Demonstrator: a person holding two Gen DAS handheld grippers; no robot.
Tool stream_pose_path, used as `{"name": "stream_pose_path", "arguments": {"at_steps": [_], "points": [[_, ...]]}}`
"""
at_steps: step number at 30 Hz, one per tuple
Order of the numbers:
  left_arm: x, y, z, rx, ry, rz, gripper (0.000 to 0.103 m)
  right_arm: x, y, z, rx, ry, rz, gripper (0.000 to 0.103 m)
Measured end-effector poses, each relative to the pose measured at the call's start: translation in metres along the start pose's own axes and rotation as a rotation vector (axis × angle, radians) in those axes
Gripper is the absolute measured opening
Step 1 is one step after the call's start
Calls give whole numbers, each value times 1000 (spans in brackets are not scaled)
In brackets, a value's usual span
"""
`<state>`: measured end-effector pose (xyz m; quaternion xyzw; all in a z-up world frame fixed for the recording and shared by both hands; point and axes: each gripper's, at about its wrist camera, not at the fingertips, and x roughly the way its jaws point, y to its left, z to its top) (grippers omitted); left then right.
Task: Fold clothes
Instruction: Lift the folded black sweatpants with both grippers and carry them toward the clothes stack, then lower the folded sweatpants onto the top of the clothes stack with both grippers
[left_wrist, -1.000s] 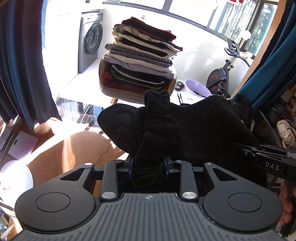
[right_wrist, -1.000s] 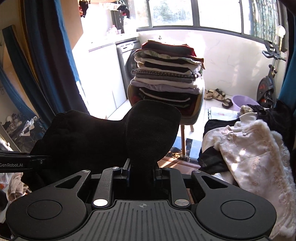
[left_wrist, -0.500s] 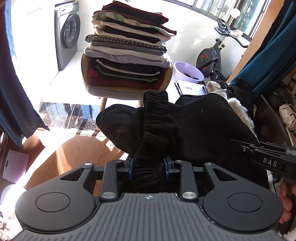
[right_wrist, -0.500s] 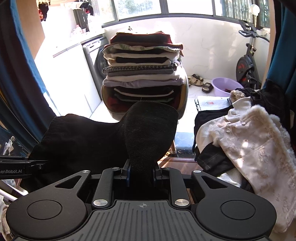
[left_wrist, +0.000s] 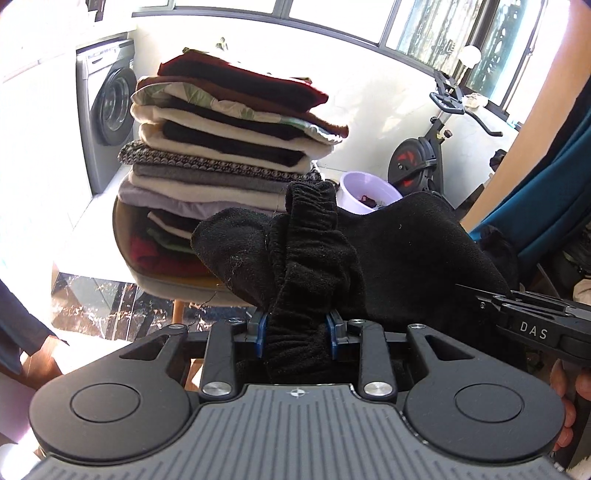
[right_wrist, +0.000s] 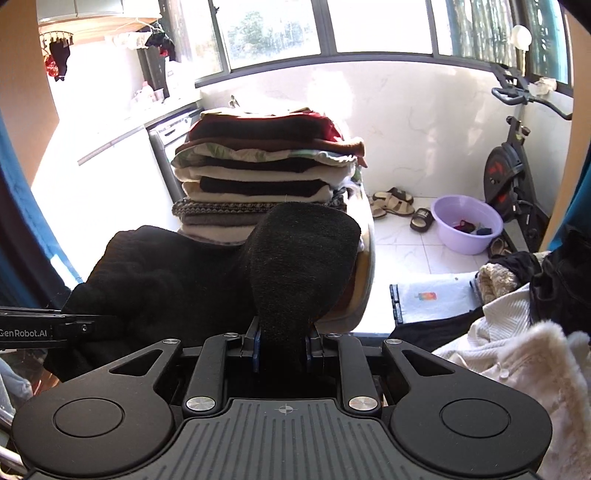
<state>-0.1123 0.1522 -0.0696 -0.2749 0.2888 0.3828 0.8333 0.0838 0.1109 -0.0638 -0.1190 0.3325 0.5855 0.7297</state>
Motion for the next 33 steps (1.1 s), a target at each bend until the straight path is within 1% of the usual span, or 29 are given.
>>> {"name": "stream_pose_path", "arguments": {"at_steps": [3, 9, 12, 15, 17, 20, 23, 26, 29, 31, 33], "points": [[22, -2, 26, -1, -5, -10, 30, 21, -24, 29, 12, -17, -10, 18], [63, 3, 74, 20, -17, -38, 30, 54, -44, 66, 22, -38, -23, 18], [85, 11, 99, 30, -22, -68, 30, 72, -53, 87, 32, -38, -36, 18], [108, 29, 134, 35, -38, -108, 30, 90, -56, 117, 46, -50, -34, 18], [125, 43, 169, 46, -65, -140, 30, 105, -57, 147, 59, -76, -35, 18], [143, 66, 230, 83, -125, -183, 30, 131, -54, 201, 56, -137, -49, 18], [160, 96, 304, 122, -161, -218, 30, 160, -50, 263, 80, -188, -54, 18], [183, 131, 383, 128, -149, -239, 30, 196, -43, 328, 110, -221, -39, 18], [209, 164, 451, 140, -136, -247, 30, 240, -30, 390, 91, -247, -39, 18], [226, 180, 485, 172, -137, -224, 30, 270, -22, 423, 73, -251, -42, 18], [243, 190, 510, 193, -128, -204, 30, 300, -19, 449, 83, -241, -37, 18]]}}
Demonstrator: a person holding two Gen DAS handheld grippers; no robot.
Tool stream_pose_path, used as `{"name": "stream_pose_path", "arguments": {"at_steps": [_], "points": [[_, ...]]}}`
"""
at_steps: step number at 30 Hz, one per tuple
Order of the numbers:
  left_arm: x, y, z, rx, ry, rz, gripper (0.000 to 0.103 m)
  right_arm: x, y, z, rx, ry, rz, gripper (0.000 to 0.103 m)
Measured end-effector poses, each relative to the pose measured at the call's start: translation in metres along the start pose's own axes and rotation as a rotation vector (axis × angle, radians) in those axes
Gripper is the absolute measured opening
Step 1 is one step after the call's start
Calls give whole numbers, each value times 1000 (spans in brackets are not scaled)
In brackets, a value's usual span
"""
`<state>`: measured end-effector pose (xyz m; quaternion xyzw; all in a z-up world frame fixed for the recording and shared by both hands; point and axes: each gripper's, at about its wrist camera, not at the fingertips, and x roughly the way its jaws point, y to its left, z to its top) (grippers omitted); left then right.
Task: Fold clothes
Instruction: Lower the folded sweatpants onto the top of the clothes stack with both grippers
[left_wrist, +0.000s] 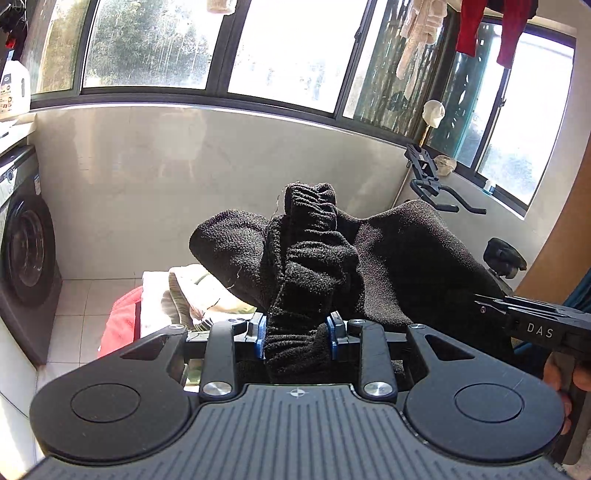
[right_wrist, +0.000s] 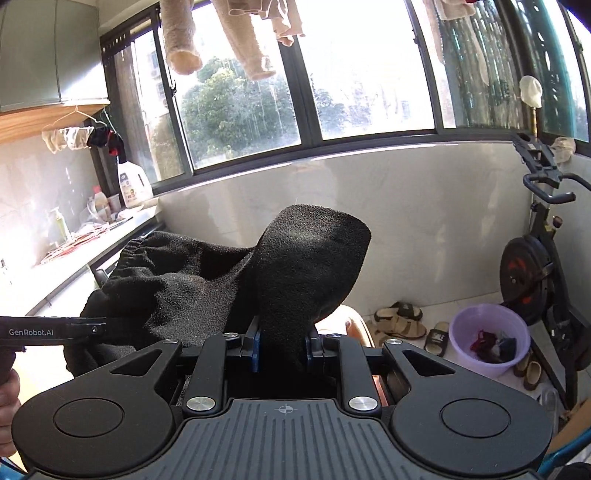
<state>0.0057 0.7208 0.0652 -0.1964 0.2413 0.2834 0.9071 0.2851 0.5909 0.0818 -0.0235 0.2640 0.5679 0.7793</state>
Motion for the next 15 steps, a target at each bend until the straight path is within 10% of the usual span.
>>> {"name": "stream_pose_path", "arguments": {"at_steps": [7, 15], "points": [[58, 52, 20, -66, 88, 30, 30, 101, 9, 20, -6, 55, -13, 18], [131, 111, -25, -254, 249, 11, 38, 203, -3, -41, 16, 264, -90, 19]]}}
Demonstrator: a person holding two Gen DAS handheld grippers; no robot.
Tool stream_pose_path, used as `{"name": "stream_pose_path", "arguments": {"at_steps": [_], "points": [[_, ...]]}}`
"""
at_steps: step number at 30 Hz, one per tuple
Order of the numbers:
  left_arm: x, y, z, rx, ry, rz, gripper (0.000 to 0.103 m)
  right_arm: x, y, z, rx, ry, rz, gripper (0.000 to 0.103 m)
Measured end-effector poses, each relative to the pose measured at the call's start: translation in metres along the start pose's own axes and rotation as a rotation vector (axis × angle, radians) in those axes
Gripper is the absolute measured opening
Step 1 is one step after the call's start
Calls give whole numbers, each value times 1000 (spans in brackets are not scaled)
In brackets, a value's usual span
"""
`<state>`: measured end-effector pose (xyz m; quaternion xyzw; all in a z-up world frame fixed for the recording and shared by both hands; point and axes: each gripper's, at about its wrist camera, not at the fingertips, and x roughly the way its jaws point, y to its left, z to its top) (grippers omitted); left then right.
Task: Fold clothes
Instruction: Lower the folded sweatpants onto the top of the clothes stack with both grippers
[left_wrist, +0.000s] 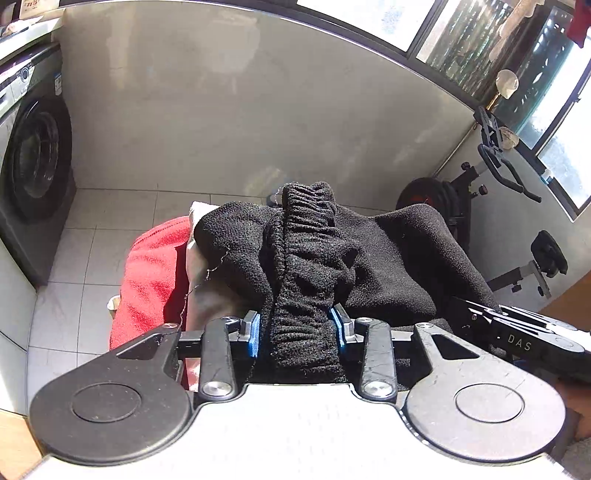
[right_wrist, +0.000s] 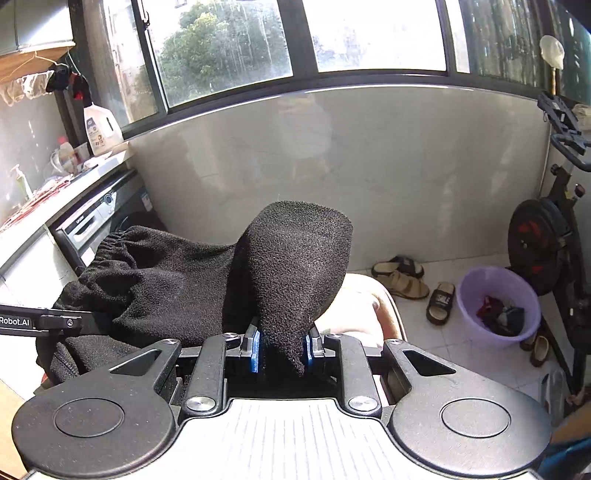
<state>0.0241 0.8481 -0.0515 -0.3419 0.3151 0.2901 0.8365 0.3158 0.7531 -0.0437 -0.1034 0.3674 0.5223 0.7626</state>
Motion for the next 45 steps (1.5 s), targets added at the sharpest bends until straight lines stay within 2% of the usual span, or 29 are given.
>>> {"name": "stream_pose_path", "arguments": {"at_steps": [1, 3, 6, 8, 9, 10, 11, 12, 13, 14, 18, 20, 22, 24, 25, 26, 27, 28, 29, 31, 33, 34, 35, 38, 41, 43, 44, 45], "points": [[0, 5, 1, -24, 5, -23, 38, 13, -2, -9, 11, 34, -4, 20], [-4, 6, 2, -6, 19, -35, 38, 23, 2, -18, 17, 30, -4, 21], [-12, 9, 8, -16, 43, -60, 37, 18, 8, -12, 21, 23, 10, 20], [-9, 10, 11, -15, 41, -55, 42, 9, 8, -10, 22, -3, 33, 20], [-5, 10, 13, -2, 37, -36, 57, 8, 8, -10, 11, -6, 39, 20], [-2, 10, 14, 15, 35, -15, 81, 12, 8, -9, -3, 4, 31, 22], [-1, 10, 16, 32, 35, 6, 89, 16, 8, -8, -19, 16, 23, 25], [1, 9, 18, 48, 34, 26, 90, 17, 4, -7, -12, 8, 9, 27], [-3, 10, 20, 58, 22, 18, 90, 16, 1, -5, -3, -3, -5, 34], [-13, 13, 21, 65, -3, -1, 90, 7, -6, -4, 11, -25, 3, 36], [-56, 29, 17, 101, -103, -70, 90, -34, -33, -1, 73, -120, 44, 37], [-68, 30, 6, 170, -112, -80, 90, -55, -39, -12, 30, -143, 61, 40], [-73, 26, -11, 272, -101, -56, 90, -77, -42, -28, -36, -151, 60, 45], [-69, 14, -27, 388, -102, -3, 90, -93, -40, -45, -93, -147, 63, 54], [-64, 6, -34, 445, -109, 24, 90, -96, -37, -53, -115, -140, 67, 62], [-60, -1, -40, 484, -116, 38, 90, -99, -33, -61, -136, -133, 72, 67], [-56, -6, -41, 496, -117, 45, 90, -101, -26, -67, -154, -124, 76, 68], [-51, -11, -42, 499, -116, 53, 83, -100, -21, -72, -165, -115, 81, 69], [-47, -16, -42, 502, -114, 60, 75, -99, -16, -77, -175, -104, 86, 69], [-40, -22, -42, 494, -93, 59, 25, -91, -14, -81, -169, -72, 84, 67], [-38, -24, -40, 477, -49, 43, 15, -79, -15, -86, -156, -38, 74, 42], [-43, -26, -41, 490, -50, 44, 14, -74, -20, -84, -146, -34, 56, 14], [-48, -29, -41, 503, -55, 42, 14, -78, -24, -81, -129, -54, 60, 9], [-55, -20, -45, 487, -47, 32, 14, -95, -33, -76, -100, -119, 72, 8], [-50, -6, -54, 467, -24, 31, 15, -91, -31, -84, -157, -67, 62, 8], [-53, -6, -57, 477, -51, 43, 29, -81, -27, -96, -217, -19, 36, 12], [-54, -6, -54, 473, -49, 58, 37, -81, -23, -97, -243, -14, 23, 18], [-56, -5, -50, 461, -40, 73, 59, -83, -19, -98, -268, -11, 10, 22]]}}
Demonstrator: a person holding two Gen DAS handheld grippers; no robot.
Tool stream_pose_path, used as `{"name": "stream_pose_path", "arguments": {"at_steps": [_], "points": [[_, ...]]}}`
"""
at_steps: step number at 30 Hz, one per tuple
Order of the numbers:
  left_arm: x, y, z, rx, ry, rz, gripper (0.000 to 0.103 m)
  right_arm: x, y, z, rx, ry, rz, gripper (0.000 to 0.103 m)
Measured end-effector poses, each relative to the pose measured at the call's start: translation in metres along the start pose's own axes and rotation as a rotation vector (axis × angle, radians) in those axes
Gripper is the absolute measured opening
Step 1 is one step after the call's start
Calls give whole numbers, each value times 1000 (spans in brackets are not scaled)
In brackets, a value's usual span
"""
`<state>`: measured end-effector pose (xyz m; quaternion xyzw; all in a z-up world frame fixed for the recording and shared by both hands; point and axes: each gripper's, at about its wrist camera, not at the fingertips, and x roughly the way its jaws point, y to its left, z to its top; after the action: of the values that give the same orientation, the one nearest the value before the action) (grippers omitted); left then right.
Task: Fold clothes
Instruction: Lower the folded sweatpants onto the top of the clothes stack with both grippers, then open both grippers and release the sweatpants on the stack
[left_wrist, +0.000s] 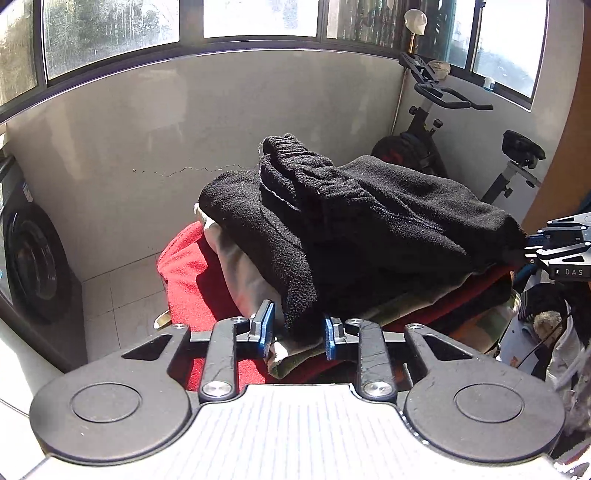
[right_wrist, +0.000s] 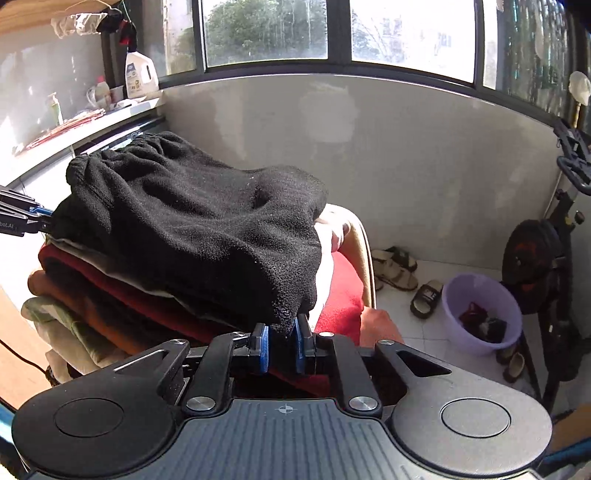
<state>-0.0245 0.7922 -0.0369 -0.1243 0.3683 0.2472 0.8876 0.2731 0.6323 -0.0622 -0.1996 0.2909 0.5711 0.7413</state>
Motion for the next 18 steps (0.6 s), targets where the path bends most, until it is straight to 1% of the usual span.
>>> {"name": "stream_pose_path", "arguments": {"at_steps": [1, 2, 4, 5, 7, 9, 10, 11, 12, 14, 15, 17, 18], "points": [[-6, 5, 2, -11, -6, 3, 67, -6, -1, 3, 8, -12, 3, 27], [-15, 10, 5, -22, -24, -7, 67, -12, -3, 7, 20, -25, 7, 31], [-34, 20, 19, -50, -64, -48, 67, -30, -9, 17, 69, -76, 50, 36], [-40, 23, 28, -64, -90, -70, 67, -35, -12, 24, 91, -106, 71, 41], [-44, 22, 55, -69, -148, -99, 67, -44, -19, 38, 133, -166, 114, 50], [-33, 9, 86, -41, -184, -135, 67, -27, -17, 57, 122, -190, 105, 50], [-22, -2, 99, -21, -185, -162, 67, -18, -16, 66, 115, -201, 100, 50], [-9, -13, 108, 6, -165, -183, 67, -5, -13, 74, 88, -208, 100, 49], [5, -23, 115, 35, -137, -201, 67, 9, -6, 79, 65, -194, 116, 49], [30, -39, 117, 106, -74, -180, 67, 37, 11, 85, 11, -147, 146, 50], [43, -45, 114, 141, -34, -163, 67, 50, 21, 85, -23, -115, 156, 50], [64, -45, 98, 166, 58, -124, 67, 71, 34, 76, -83, -46, 140, 59], [69, -41, 90, 165, 77, -117, 67, 75, 36, 68, -93, -31, 131, 59]]}}
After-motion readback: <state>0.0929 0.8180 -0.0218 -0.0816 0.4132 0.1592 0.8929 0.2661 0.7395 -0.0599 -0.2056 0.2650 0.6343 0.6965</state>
